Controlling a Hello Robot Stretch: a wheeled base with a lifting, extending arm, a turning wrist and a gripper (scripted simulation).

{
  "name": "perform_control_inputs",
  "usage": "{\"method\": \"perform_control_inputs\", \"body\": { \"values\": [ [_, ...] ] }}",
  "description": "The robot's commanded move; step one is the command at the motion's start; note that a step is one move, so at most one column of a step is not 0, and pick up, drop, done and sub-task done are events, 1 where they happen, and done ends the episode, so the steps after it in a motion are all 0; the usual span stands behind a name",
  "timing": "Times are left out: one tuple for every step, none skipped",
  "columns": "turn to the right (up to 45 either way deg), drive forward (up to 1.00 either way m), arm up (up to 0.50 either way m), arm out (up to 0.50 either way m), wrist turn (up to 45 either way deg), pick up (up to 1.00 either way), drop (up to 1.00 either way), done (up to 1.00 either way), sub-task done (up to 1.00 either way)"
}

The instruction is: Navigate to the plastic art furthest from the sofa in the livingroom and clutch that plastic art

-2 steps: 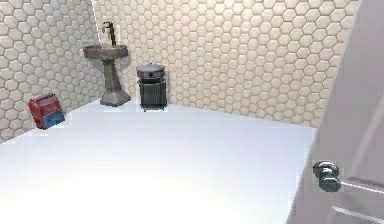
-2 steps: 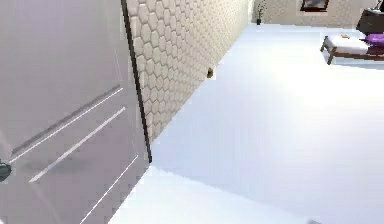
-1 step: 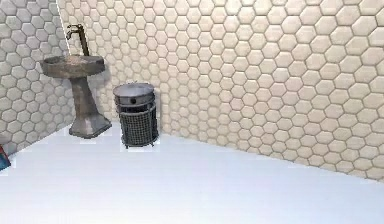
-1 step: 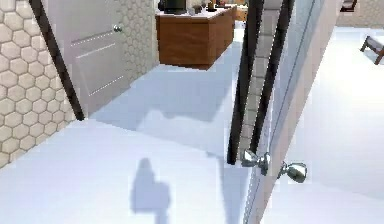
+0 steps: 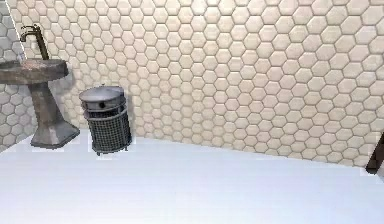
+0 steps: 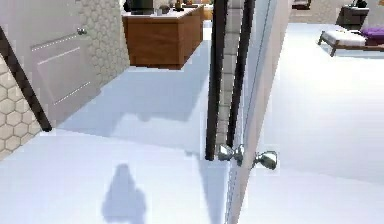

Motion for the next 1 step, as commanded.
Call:
{"method": "perform_control_inputs", "body": {
  "values": [
    [0.0,0.20,0.00,0.00,0.0,0.00,0.00,0.00,0.00]
  ]
}}
